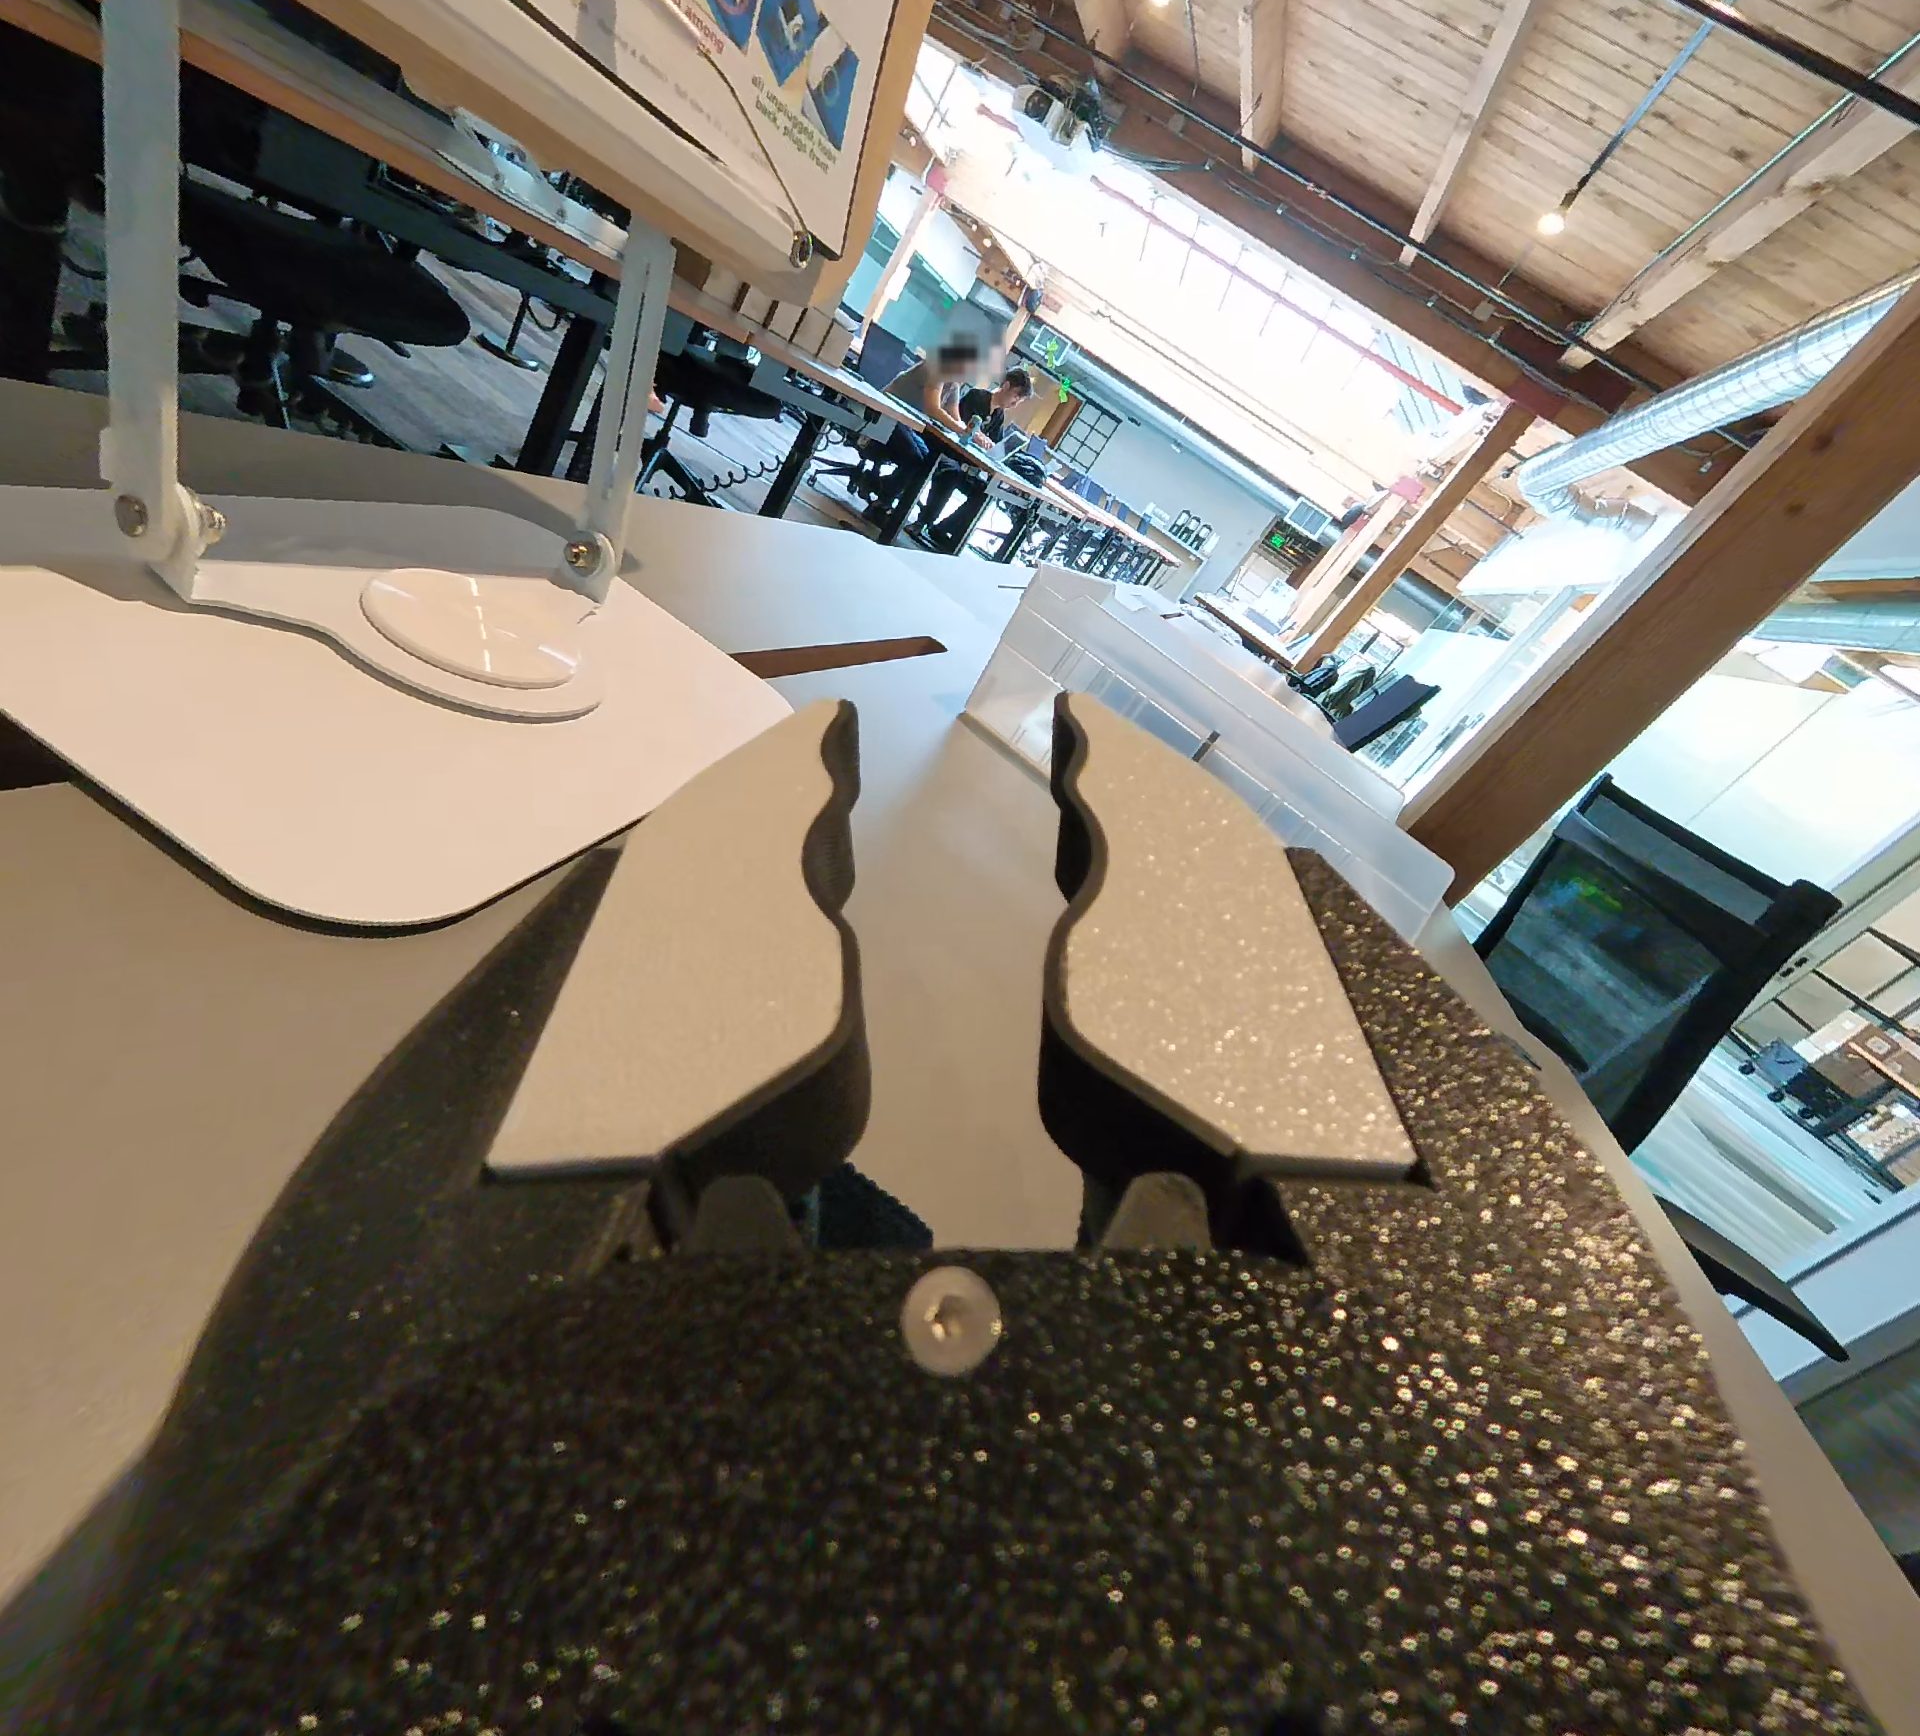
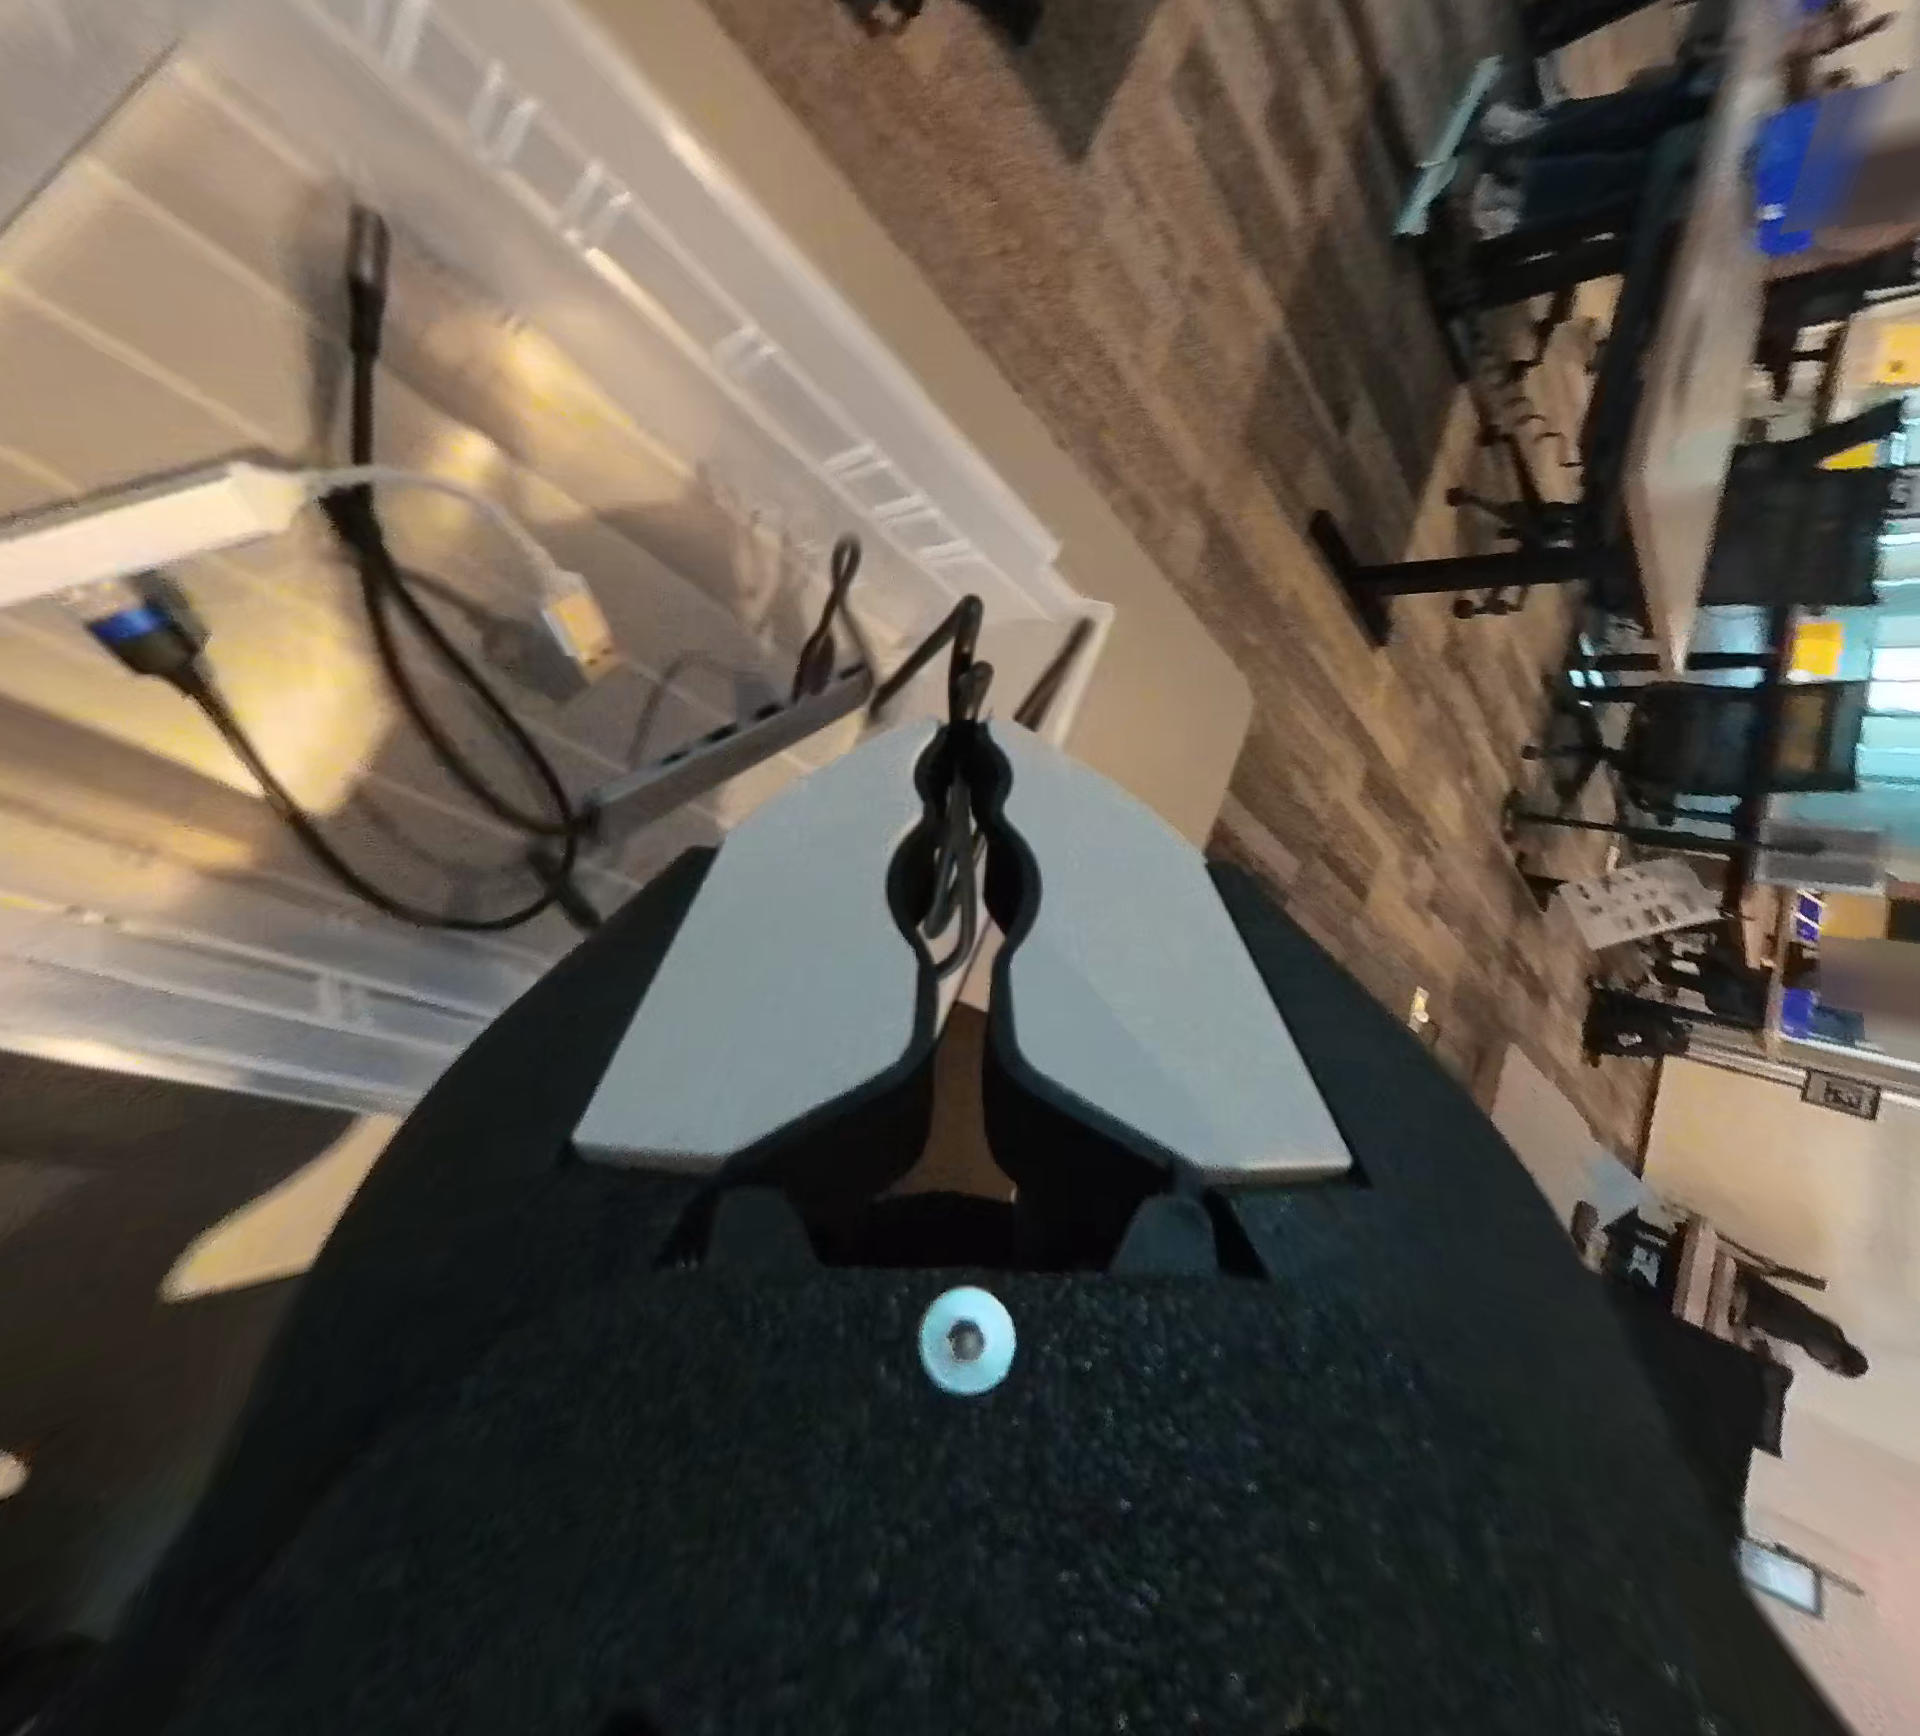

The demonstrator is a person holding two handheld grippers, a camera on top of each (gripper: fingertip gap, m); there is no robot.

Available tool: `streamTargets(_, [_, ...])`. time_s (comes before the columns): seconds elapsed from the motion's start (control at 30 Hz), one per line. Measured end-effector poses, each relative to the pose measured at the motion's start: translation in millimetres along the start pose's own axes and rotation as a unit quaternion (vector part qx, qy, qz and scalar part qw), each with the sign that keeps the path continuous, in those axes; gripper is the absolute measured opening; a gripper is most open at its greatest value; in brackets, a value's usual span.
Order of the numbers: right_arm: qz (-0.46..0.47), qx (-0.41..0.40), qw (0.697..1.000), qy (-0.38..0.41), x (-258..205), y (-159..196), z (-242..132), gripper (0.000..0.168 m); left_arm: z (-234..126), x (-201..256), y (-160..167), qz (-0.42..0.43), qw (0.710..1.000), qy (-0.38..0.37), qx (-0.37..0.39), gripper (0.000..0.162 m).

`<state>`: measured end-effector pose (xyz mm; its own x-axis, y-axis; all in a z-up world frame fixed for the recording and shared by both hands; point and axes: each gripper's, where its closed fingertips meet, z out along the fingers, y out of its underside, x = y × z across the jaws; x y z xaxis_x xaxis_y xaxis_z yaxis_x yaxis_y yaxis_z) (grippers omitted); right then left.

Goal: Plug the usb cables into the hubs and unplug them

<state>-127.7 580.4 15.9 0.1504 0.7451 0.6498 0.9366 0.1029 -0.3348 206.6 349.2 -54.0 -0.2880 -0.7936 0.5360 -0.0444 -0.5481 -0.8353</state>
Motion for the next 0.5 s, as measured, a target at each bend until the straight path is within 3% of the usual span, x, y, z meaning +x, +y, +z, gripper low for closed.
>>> streamTargets(0.5, [0.033, 0.065, 0.984, 0.16, 63, -47, -106, 0.003, -7, -3, -6, -0.027, 0.999, 0.006, 0.018, 0.035])
